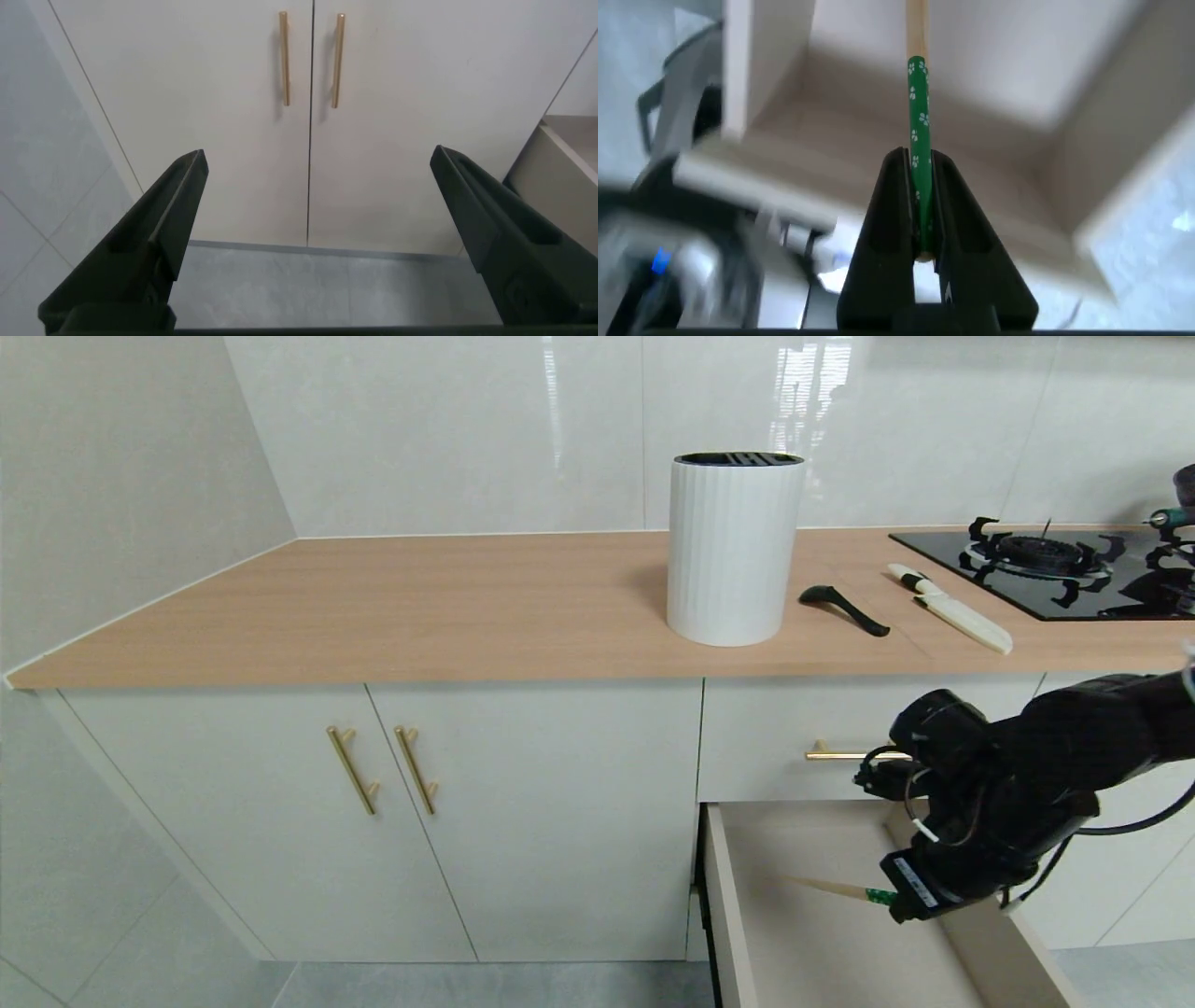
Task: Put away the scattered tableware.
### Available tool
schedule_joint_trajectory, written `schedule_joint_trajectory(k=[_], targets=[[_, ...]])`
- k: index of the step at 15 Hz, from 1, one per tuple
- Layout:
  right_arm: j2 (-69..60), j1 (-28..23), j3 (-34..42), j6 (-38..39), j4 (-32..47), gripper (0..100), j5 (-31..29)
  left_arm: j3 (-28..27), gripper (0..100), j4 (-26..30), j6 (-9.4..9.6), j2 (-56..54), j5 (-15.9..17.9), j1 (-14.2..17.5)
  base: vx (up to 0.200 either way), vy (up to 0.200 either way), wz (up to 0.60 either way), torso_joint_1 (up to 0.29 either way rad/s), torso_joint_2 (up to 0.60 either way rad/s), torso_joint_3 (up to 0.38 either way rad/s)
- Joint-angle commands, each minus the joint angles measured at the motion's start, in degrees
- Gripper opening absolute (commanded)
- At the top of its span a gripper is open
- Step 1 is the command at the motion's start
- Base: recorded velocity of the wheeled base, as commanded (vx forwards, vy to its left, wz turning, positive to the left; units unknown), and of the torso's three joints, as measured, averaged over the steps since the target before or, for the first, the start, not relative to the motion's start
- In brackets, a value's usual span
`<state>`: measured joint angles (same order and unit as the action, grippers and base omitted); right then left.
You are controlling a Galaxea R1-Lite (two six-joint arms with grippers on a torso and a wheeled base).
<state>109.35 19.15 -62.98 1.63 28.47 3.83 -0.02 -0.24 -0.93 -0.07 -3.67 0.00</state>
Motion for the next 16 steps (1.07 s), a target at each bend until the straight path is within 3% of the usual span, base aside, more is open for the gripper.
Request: schedule_joint_trajectory(k=[1, 7, 10, 16], targets=[[6.6, 0.8, 4.4, 1.7, -6.4, 0, -0.1, 0.0, 100, 0.0, -0.04, 0.1, 0.0, 0.0, 0.000, 0.000, 0.00, 0.000, 0.00, 0.000], [9.3, 1.2, 6.8, 5.9, -17.7, 0, -0.2, 0.0, 100, 0.0, -0.04, 0.1, 0.0, 0.0, 0.000, 0.000, 0.00, 0.000, 0.00, 0.000], [10.4, 1.3, 6.9, 7.6, -19.7, 0, -2.3, 0.0, 100, 0.0, -0.04, 0.1, 0.0, 0.0, 0.000, 0.000, 0.00, -0.012, 0.04, 0.028], [11.1, 2.2, 6.9, 8.3, -21.5, 0, -3.7, 0.0, 100, 0.0, -0.04, 0.1, 0.0, 0.0, 0.000, 0.000, 0.00, -0.080, 0.38, 0.303]])
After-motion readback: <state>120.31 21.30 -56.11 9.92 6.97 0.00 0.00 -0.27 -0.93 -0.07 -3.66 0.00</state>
